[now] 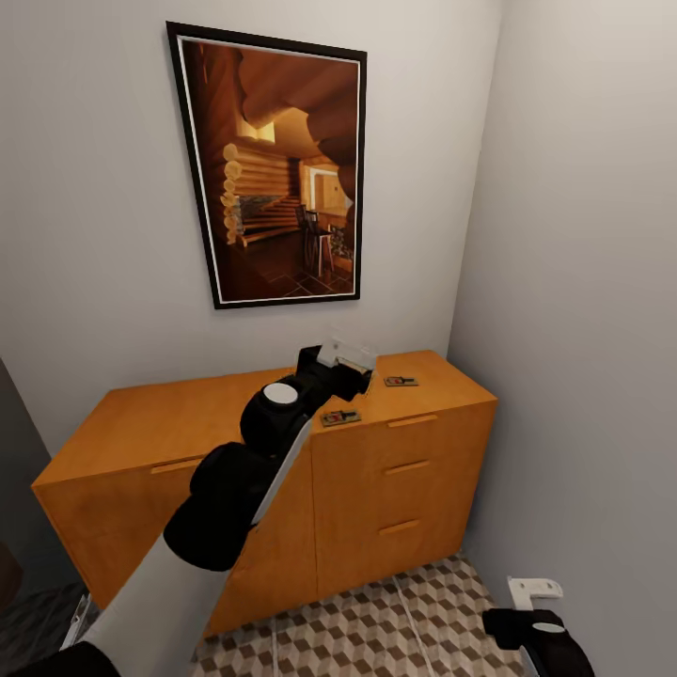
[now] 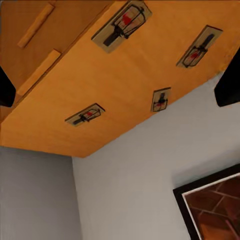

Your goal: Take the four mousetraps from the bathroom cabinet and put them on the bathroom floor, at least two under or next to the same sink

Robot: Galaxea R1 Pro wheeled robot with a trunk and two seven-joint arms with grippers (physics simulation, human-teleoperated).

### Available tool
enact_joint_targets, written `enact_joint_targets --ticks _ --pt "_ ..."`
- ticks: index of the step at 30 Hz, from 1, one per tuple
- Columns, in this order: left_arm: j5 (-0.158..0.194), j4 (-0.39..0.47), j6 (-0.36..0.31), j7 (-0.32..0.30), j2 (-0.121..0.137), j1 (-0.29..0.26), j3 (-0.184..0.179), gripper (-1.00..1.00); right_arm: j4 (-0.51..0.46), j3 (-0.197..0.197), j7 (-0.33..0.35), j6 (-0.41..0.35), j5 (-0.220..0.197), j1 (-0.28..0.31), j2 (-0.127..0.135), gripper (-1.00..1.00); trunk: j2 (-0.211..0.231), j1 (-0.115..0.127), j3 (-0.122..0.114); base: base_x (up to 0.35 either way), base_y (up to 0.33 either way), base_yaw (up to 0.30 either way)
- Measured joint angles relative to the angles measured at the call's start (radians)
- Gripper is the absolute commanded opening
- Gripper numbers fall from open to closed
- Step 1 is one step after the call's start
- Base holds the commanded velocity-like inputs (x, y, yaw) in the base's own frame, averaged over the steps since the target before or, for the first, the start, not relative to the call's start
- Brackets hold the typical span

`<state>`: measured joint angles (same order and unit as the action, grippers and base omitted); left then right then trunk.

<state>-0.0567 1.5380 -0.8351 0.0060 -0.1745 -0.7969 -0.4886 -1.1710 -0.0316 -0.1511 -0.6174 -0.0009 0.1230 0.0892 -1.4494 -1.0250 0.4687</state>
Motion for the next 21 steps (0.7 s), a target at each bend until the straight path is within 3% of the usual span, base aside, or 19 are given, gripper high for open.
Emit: enact_joint_targets --ticks 5,9,12,16,17,21 --pt "-0.001 -0.002 -0.048 0.001 0.0 -0.086 0.01 1.0 -0.003 0.0 -0.001 -0.026 0.001 0.016 0.0 1.0 0.0 0.0 0.0 0.0 0.0 0.0" --pt "-0.002 -0.008 -0.086 0.001 0.0 -0.155 0.056 1.0 -0.008 0.0 -0.002 -0.042 0.001 0.03 0.0 1.0 0.0 0.0 0.0 0.0 0.0 0.0" --pt "-0.002 -0.018 -0.103 0.001 0.0 -0.189 0.126 1.0 -0.013 0.0 -0.002 -0.047 0.001 0.04 0.0 1.0 0.0 0.0 0.0 0.0 0.0 0.0" --pt "-0.002 -0.031 -0.115 0.002 0.0 -0.211 0.255 1.0 -0.027 0.0 -0.013 -0.062 0.001 0.059 0.001 1.0 0.0 0.0 0.0 0.0 0.0 0.0" --pt "0.0 -0.031 -0.115 0.002 0.0 -0.211 0.257 1.0 -0.027 0.0 -0.013 -0.062 0.001 0.059 0.001 1.0 0.0 0.0 0.0 0.0 0.0 0.0" --pt "-0.001 -0.052 -0.126 -0.001 0.0 -0.22 0.392 1.0 -0.07 -0.004 -0.036 -0.109 0.002 0.1 0.001 1.0 0.0 0.0 0.0 0.0 0.0 0.0"
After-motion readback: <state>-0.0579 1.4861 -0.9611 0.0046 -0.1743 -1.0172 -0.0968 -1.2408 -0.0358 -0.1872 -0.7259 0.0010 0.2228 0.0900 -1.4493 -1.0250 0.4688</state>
